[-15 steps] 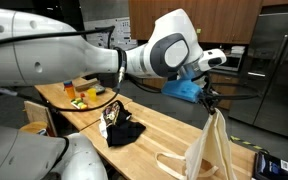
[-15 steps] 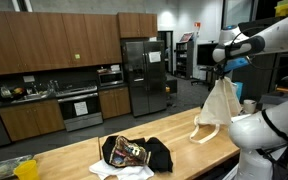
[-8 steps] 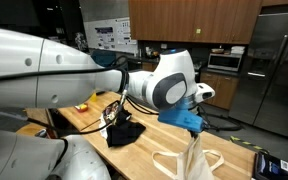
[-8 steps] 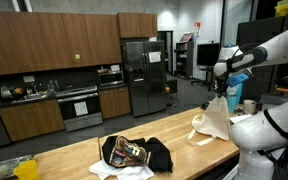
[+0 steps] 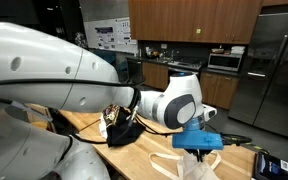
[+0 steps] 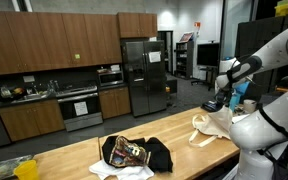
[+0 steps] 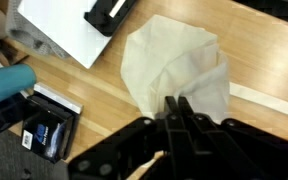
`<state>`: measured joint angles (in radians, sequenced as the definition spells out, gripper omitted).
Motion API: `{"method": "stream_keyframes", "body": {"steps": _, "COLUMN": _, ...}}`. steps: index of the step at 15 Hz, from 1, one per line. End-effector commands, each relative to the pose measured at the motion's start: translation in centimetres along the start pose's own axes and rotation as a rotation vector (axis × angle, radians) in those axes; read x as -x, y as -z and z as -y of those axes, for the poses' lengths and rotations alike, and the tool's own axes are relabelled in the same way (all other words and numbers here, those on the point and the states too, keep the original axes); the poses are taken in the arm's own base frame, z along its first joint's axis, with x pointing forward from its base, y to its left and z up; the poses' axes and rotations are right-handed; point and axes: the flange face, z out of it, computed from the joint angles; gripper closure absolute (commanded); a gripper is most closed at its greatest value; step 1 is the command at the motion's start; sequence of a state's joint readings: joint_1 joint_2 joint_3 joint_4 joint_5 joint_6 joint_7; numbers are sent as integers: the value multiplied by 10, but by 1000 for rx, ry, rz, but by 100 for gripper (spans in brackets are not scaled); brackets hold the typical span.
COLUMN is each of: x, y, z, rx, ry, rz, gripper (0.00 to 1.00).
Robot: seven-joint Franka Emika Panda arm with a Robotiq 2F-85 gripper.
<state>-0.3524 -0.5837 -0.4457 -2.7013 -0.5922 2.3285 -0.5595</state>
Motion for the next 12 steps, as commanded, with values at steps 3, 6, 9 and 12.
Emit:
{"method": "stream_keyframes", "body": {"steps": 3, "x": 17, "y": -32, "z": -73, "rx": 264, "ry": -64, "rz": 71, "gripper": 99}}
{"method": "stream_keyframes", "body": {"steps": 6, "x": 12, "y": -34, "z": -90, "rx": 288, "ry": -173, "rz": 74, "gripper": 94}}
{"method": "stream_keyframes", "body": {"steps": 9, "x": 12, "y": -34, "z": -89, "rx": 298, "ry": -179, "rz": 75, "gripper": 93}}
{"method": "stream_keyframes", "body": {"steps": 12, "x": 8, "y": -34, "z": -86, "rx": 320, "ry": -196, "rz": 75, "gripper": 75}}
